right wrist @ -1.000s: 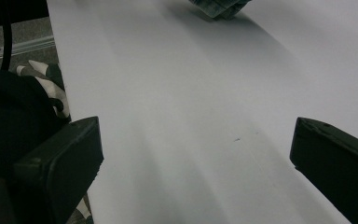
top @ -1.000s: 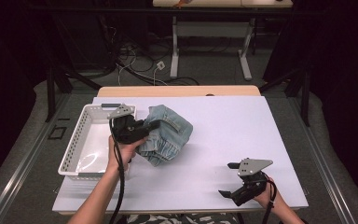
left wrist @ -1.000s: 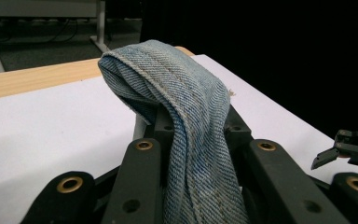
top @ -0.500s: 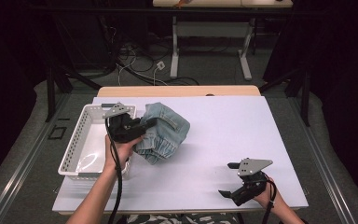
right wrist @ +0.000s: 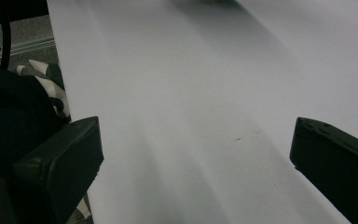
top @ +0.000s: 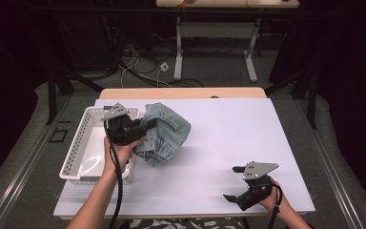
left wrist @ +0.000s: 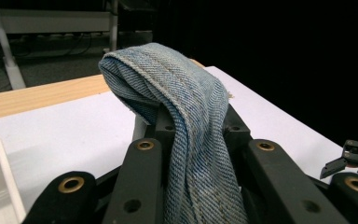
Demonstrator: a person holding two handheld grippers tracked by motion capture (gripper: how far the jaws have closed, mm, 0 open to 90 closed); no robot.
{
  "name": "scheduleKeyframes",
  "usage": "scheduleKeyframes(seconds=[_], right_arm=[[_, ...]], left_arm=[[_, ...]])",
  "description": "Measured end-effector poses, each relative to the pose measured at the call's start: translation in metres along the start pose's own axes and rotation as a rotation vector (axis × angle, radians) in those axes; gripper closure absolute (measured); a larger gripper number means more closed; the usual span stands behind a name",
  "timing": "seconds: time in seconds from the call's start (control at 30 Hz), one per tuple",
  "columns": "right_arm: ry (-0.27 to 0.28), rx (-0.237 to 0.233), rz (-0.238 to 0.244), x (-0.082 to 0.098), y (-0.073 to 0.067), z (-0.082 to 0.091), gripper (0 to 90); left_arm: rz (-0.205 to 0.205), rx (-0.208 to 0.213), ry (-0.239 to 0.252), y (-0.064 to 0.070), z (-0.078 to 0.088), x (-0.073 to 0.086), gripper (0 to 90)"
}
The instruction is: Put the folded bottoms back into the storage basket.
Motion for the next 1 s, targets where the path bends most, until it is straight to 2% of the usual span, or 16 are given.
scheduleKeyframes(seconds=[0.47,1.0], right_arm=[[0.002,0.002,0.0,0.0,0.0,0.0,2.0],[0.002,0.002,-0.001,0.0,0.0,0.0,2.0]], left_arm=[[-0.019,-0.022,0.028,-0.001,0.01,-0.007,74.7],[-0.017,-0.041,0.059,-0.006,0.021,-0.015,74.7]])
Point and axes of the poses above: each handheld gripper's, and its own axes: z roughly backward along the jaws, x roughly out of its underside, y roughly to its right, the point moved 7 cm from there along -z, roughly forward along the jaws, and after that the axes turned 1 degree about x, right-handed, at the moved point
